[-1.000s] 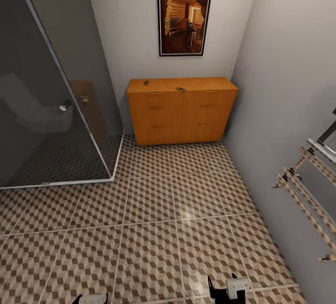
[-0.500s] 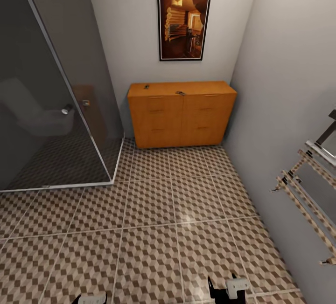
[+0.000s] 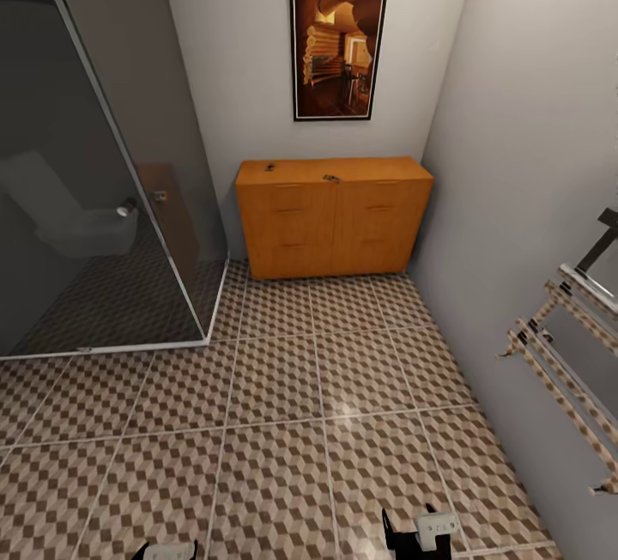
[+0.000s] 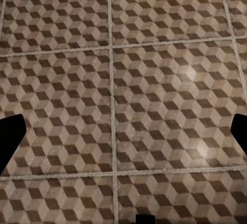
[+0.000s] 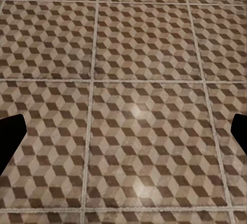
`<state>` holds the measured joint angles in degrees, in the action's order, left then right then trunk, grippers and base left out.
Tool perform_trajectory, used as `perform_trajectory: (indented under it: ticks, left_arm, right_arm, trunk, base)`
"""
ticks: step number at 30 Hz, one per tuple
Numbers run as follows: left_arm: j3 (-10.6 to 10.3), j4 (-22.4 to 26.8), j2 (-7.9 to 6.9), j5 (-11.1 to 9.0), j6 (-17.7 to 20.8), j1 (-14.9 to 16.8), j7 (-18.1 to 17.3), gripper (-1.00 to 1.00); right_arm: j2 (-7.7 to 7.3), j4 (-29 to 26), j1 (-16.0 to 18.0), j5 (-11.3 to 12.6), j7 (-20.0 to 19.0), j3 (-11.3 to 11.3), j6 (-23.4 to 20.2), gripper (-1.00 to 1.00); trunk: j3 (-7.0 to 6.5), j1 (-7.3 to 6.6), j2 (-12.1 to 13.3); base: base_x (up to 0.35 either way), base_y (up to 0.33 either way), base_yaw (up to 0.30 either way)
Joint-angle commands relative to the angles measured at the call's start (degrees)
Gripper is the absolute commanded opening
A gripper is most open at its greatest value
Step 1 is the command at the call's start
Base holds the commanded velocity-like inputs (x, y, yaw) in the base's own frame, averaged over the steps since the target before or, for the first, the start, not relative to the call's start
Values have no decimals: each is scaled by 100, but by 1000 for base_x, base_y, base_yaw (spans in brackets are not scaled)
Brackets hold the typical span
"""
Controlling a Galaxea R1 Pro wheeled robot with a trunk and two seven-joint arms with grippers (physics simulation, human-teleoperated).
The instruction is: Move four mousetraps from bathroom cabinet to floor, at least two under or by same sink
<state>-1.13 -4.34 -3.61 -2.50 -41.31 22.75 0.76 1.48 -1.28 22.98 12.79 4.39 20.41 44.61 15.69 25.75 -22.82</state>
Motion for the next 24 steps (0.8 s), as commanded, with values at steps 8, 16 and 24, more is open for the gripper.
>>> perform_trajectory:
  ticks: [8,16,24]
  left_arm:
    - [-14,-23,1,-22,-35,10,3,100]
    - [-16,-23,1,-22,-35,10,4,100]
    - [-16,-23,1,-22,-35,10,3,100]
  right_arm:
    - [2,5,5,13,45,50,13,100]
    - [2,5,5,13,45,50,13,100]
    - [2,5,5,13,45,50,13,100]
  trunk:
    - [-63,3,-10]
    - [-128,3,-10]
    - [-190,3,-10]
  base:
    - [0,0,0]
    - [0,0,0]
    - [0,0,0]
